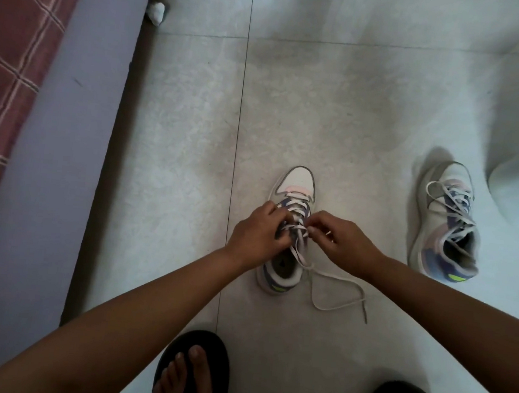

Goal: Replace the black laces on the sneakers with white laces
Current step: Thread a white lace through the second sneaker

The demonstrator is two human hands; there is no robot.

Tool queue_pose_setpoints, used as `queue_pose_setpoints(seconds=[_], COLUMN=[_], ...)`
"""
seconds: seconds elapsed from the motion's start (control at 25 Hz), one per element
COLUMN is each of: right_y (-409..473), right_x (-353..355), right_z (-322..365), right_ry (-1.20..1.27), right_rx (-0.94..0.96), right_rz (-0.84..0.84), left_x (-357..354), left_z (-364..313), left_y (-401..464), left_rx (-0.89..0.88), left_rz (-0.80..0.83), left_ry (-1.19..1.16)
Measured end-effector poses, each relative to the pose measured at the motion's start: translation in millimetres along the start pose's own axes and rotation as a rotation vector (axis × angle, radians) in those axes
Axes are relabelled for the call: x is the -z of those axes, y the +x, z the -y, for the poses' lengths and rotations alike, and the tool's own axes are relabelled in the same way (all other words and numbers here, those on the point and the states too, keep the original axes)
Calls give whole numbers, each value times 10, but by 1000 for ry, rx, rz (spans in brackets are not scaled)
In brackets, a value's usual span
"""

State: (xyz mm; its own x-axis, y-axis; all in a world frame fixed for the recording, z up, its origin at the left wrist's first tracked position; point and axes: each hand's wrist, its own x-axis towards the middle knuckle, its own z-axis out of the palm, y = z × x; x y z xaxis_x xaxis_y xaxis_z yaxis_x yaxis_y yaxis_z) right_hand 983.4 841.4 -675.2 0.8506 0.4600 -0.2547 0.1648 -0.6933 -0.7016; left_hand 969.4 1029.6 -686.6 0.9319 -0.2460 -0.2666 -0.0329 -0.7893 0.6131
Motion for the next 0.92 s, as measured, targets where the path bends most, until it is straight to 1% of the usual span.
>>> queue_pose_setpoints(seconds=[0.12, 0.28, 0.32, 0.36, 0.4, 0.44, 0.48, 0.52, 0.56, 0.6, 0.68, 0.76, 0.8, 0.84, 0.92], right_y=[32, 140, 154, 151, 130, 91, 33, -39, -117, -192, -271, -253, -239, -245, -314], right_x=[81, 131, 120, 102, 67, 17, -54, -132, -215, -287, -374, -382, -353, -335, -354], right_z=[25, 9, 2, 10, 20, 40, 63, 86, 107, 143, 217, 270, 327, 401, 551], right_ry=[-26, -45, 7, 146, 341, 500, 548, 477, 353, 198, -100, -285, -342, -349, -206], right_rx=[66, 19, -42, -144, -266, -382, -463, -502, -512, -502, -448, -394, -367, -335, -294], right_rz=[82, 185, 200, 201, 162, 81, -22, -92, -85, -5, 193, 255, 249, 233, 240], left_x=[5, 21, 23, 20, 13, 0, -5, -1, 5, -6, -112, -256, -309, -347, -379], left_z=[-10, -3, -5, -9, -12, -8, -8, 1, 17, 38, 51, -1, -31, -56, -85], left_y=[0, 10, 3, -3, -10, -18, -36, -59, -89, -127, -244, -363, -390, -391, -369], left_rx=[4, 11, 22, 40, 66, 97, 132, 167, 202, 238, 345, 506, 562, 581, 567], left_rz=[6, 17, 24, 28, 28, 20, 9, 3, 17, 48, 97, 46, -1, -48, -122], left_ry=[-12, -33, -39, -45, -60, -99, -162, -240, -307, -340, -301, -313, -361, -406, -453])
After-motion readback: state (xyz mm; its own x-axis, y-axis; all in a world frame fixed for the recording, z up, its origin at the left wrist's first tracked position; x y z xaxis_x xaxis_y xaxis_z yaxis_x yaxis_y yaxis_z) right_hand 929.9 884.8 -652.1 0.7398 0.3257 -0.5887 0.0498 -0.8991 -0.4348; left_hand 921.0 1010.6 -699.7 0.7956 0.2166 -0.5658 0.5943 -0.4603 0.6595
